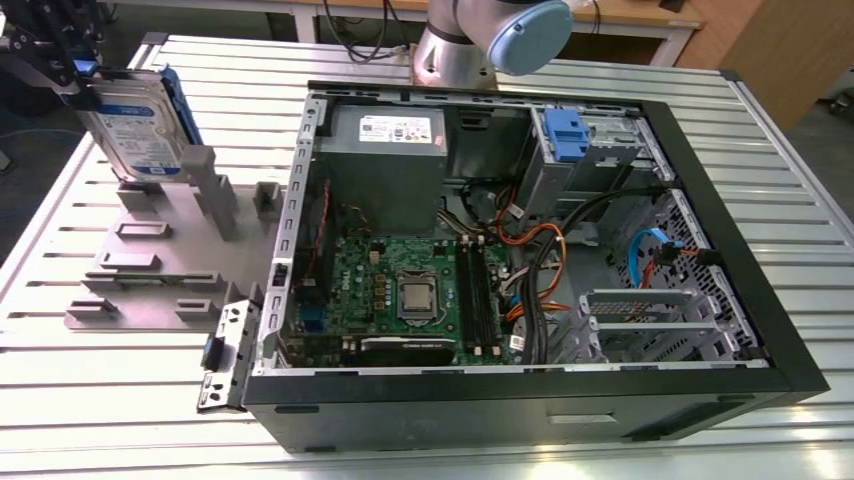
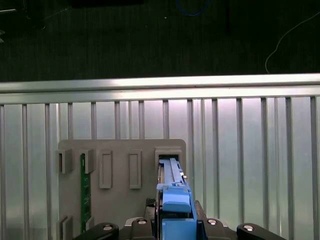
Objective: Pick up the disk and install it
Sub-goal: 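Pick up the disk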
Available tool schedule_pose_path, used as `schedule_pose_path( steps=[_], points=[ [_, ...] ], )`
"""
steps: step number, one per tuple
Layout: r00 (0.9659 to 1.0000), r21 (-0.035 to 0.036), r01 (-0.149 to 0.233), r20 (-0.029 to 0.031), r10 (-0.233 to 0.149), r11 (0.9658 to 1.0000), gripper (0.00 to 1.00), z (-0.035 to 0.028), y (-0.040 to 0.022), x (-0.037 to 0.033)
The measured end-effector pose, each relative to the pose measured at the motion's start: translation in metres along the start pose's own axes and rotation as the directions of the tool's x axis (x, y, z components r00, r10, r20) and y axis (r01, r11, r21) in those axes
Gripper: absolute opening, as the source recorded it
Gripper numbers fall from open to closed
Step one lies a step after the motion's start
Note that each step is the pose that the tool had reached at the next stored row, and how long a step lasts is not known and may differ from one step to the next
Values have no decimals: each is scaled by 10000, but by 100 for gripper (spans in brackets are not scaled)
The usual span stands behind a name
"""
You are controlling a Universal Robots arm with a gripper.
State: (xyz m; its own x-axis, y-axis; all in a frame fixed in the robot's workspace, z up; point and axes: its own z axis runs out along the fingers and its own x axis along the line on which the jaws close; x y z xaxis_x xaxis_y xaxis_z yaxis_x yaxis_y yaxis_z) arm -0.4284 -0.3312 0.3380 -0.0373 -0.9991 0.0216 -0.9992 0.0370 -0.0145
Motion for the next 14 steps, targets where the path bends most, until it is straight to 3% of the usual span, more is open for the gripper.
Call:
schedule_pose_path(
  steps=[14],
  points=[
    [10000,2,1,1,-1,10000,36,-47,-1,1]
  ],
)
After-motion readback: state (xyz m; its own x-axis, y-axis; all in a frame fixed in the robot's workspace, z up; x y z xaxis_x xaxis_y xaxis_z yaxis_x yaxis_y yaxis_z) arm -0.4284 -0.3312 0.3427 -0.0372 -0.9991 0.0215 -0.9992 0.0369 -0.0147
